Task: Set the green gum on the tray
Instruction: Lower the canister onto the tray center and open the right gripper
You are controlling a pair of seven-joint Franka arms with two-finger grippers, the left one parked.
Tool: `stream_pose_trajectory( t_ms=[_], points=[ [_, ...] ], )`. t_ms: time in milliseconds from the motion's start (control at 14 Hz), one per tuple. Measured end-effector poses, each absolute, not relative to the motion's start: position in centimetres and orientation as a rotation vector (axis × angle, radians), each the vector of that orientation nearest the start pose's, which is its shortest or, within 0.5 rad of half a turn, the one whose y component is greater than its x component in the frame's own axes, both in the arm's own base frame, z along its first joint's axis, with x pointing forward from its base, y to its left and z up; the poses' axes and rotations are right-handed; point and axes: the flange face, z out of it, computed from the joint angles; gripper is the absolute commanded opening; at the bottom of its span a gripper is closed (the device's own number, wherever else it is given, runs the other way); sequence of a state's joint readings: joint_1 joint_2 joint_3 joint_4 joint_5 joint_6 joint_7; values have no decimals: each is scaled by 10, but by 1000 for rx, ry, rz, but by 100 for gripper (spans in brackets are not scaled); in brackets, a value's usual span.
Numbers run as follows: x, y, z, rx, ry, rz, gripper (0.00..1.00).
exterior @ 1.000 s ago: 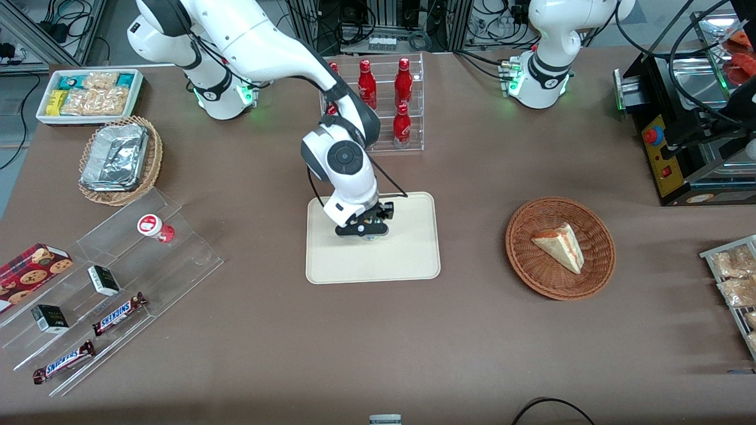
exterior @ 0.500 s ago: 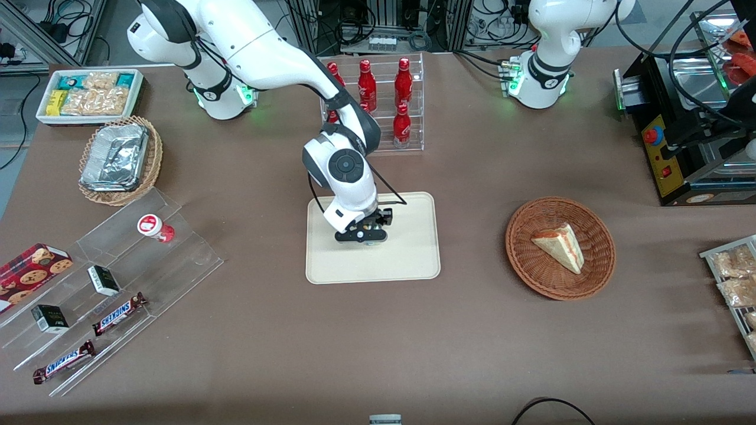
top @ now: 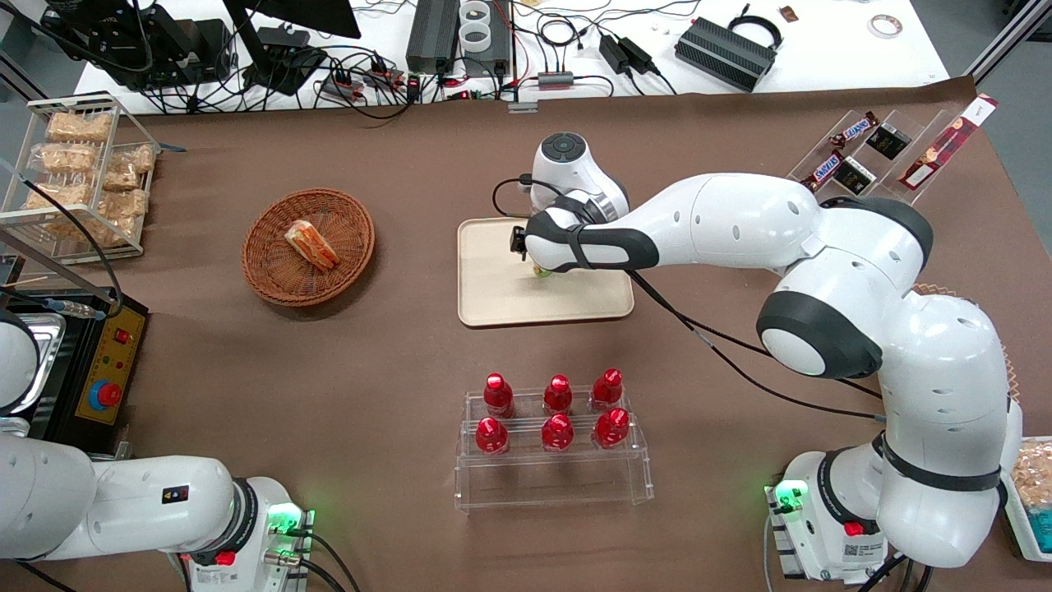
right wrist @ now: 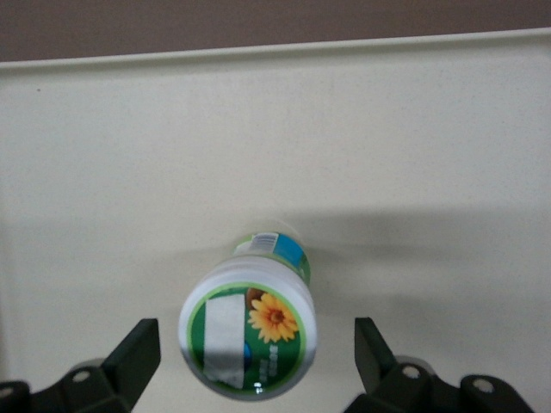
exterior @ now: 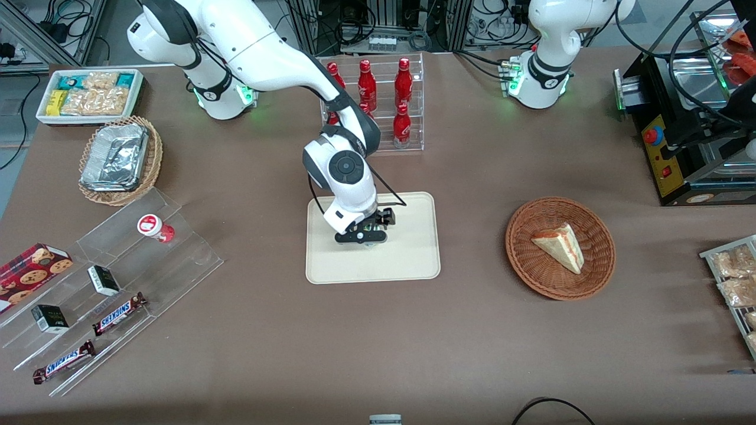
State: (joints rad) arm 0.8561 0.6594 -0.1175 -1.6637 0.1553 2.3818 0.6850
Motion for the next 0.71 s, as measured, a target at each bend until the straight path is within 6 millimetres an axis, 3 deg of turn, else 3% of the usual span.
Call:
stream_pose_trajectory(
  t_ms=[357, 500, 714],
  points=[
    [506, 476, 254, -3059, 26, -53, 100],
    [505, 471, 280, -3086, -20, -11, 100],
    [503, 455, 334, -3101, -109, 50, 100]
  ],
)
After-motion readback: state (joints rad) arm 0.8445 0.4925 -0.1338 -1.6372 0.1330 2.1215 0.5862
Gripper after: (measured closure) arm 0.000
